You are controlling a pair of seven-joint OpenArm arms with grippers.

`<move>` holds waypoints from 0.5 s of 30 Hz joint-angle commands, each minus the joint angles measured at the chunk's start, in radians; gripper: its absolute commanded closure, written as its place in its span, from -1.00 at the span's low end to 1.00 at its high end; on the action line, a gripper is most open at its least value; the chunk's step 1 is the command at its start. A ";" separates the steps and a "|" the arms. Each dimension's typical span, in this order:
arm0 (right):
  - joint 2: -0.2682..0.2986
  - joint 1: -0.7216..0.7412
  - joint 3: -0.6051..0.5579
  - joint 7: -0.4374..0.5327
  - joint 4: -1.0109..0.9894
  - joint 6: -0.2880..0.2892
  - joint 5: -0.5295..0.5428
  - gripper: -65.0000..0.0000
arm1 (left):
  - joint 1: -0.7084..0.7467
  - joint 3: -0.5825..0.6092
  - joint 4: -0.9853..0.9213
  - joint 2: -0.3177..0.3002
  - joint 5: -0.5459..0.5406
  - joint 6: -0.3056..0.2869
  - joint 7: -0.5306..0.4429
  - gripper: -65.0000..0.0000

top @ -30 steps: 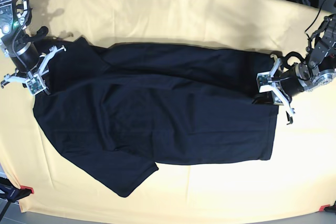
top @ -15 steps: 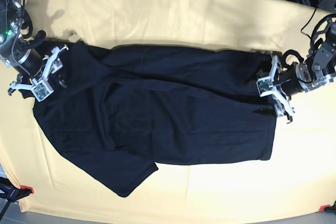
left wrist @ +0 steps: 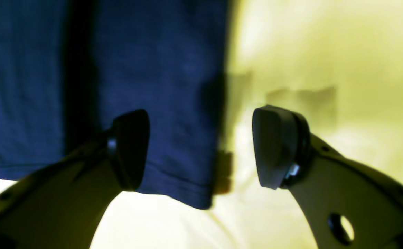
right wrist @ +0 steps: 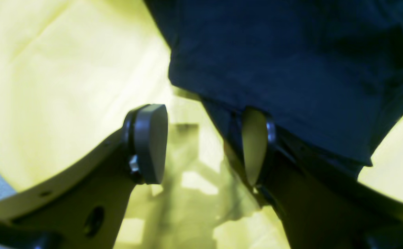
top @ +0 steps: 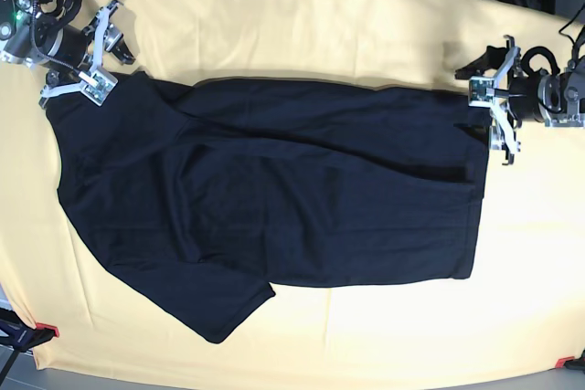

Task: Fold the T-shirt properly
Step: 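Lower the shirt edge and regrasp it with both grippers, then hold the shirt edge with both grippers and adjust the grip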

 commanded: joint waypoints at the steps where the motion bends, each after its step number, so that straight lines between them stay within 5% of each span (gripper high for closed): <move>1: 0.015 0.006 0.010 0.019 0.014 -0.005 0.011 -0.11 | -0.005 -0.013 0.008 -0.034 0.004 0.007 -0.019 -0.42; 8: 0.015 0.009 0.010 0.034 0.014 -0.039 0.011 -0.11 | 0.066 -0.013 -0.013 -0.033 0.177 0.007 -0.037 -0.42; 11: 0.015 0.012 0.010 0.045 0.014 -0.040 0.011 -0.11 | 0.066 -0.013 -0.048 -0.026 0.245 0.090 -0.090 -0.42; 15: 0.014 0.012 0.010 0.045 0.014 -0.054 0.012 -0.11 | 0.066 -0.013 -0.066 -0.011 0.289 0.112 -0.116 -0.42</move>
